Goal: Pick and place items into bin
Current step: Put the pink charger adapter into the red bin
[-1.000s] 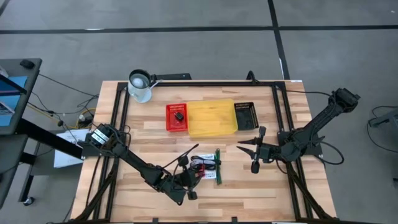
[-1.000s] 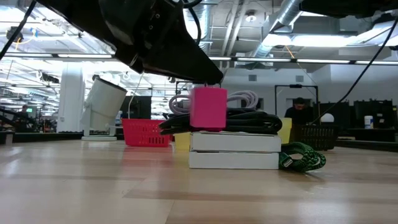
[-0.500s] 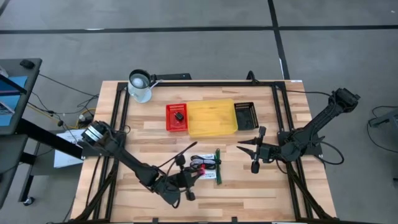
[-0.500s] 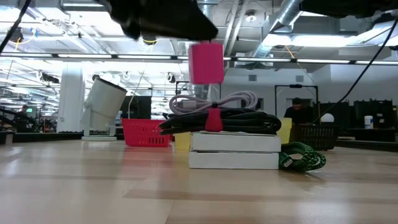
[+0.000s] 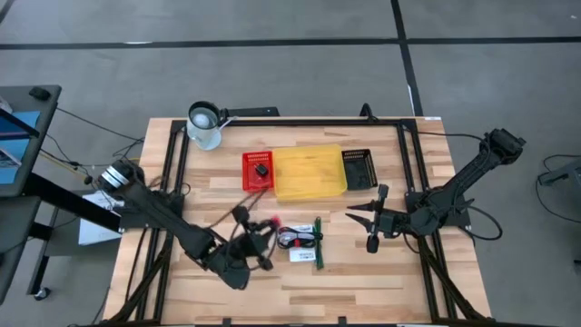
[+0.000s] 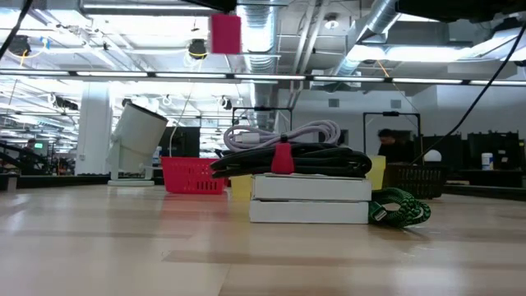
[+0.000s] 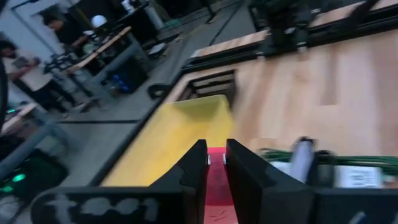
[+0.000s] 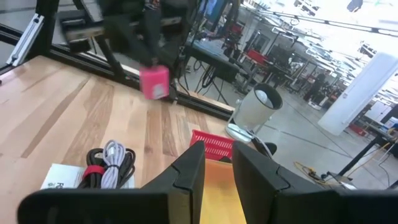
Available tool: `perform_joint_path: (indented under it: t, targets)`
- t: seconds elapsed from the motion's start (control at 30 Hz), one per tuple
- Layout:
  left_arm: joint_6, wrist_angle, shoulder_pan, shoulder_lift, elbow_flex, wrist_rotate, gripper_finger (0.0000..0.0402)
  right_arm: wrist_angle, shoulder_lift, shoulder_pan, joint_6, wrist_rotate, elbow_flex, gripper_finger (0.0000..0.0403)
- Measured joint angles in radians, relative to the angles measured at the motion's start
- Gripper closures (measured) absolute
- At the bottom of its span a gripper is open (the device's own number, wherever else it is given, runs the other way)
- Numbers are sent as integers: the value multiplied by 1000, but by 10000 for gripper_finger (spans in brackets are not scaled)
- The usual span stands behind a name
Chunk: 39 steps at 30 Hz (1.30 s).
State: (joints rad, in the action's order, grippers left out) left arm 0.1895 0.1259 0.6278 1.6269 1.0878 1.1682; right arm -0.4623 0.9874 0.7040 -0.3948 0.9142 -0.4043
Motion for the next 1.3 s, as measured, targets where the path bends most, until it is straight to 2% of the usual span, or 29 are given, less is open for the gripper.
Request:
perform_joint_path:
  t: [0.27,0.5,0.73,0.9,1.0,1.3]
  targets:
    - [102,300,-70,-176,0,3,365,-18,0,0,-12,0,0,326]
    - [91,410,-216,-251,0,-78,365,-45,0,0,-34,0,0,326]
    - [0,412,-434,-253,0,-304,365,-47,0,0,-33,0,0,326]
    - [-59,378,-564,-253,0,-373,365,-47,0,0,-33,0,0,326]
    - [-75,368,-635,-253,0,-460,365,-41,0,0,-32,0,0,326]
    - [-118,329,-763,-162,0,-644,365,-36,0,0,-19,-35,0,326]
